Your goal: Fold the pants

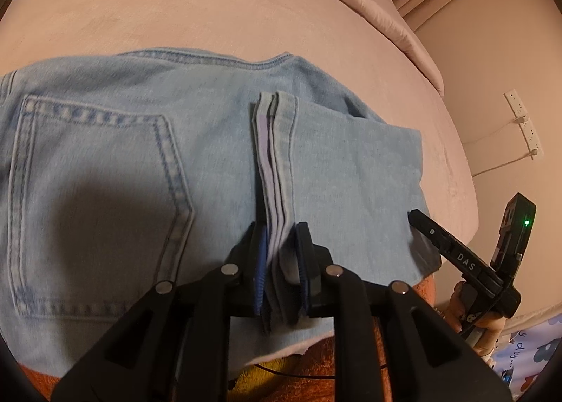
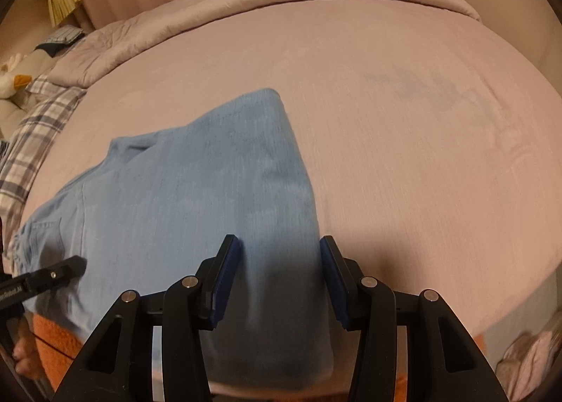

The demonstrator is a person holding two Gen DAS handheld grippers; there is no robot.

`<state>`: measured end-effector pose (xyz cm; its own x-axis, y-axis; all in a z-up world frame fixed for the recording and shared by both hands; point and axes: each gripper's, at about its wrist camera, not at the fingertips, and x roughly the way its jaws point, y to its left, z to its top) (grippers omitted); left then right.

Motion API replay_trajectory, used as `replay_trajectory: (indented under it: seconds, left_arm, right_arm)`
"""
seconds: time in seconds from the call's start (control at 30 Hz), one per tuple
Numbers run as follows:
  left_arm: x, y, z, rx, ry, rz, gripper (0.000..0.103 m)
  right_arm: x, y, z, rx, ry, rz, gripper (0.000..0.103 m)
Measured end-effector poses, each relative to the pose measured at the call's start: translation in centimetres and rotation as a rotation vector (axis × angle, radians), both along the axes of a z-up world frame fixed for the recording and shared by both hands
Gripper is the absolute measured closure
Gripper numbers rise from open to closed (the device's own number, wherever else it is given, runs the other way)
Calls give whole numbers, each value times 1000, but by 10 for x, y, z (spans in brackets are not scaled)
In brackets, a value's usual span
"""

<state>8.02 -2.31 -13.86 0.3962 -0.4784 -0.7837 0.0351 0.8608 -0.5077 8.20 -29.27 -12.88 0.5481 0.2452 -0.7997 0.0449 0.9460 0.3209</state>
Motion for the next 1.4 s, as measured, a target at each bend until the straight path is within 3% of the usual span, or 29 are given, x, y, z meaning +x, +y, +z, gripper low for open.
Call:
replay_trajectory:
  seconds: [0.47, 0.63, 0.73, 0.8, 0.9, 1.0, 1.1, 1.4]
  left_arm:
    - [-20, -5, 2, 17, -3, 0, 83]
    - [-27, -6, 8, 27, 0, 11, 77]
    - [-33, 5, 21, 32, -29, 35, 67]
    - [-39, 17, 36, 37, -81, 81, 45]
    - [-46, 33, 56, 64, -161, 152, 28]
    - [-54, 53, 73, 99, -222, 232, 17]
    - [-58, 73, 81, 124, -245, 311, 12]
    - [-72, 130, 72, 166, -216, 505, 7]
  right_arm:
    - [-1, 5, 0, -3, 11, -6, 55]
    - [-1, 11, 0, -19, 15, -11, 55]
    - [-1, 9, 1, -9, 28, -18, 55]
    - [-1, 8, 2, -1, 35, -24, 55]
    - [-2, 8, 9, -16, 28, -37, 55]
    - [-3, 10, 21, -41, -19, -53, 55]
    - [-3, 13, 31, -28, -55, -55, 48]
    - [7, 40, 37, -21, -88, 23, 48]
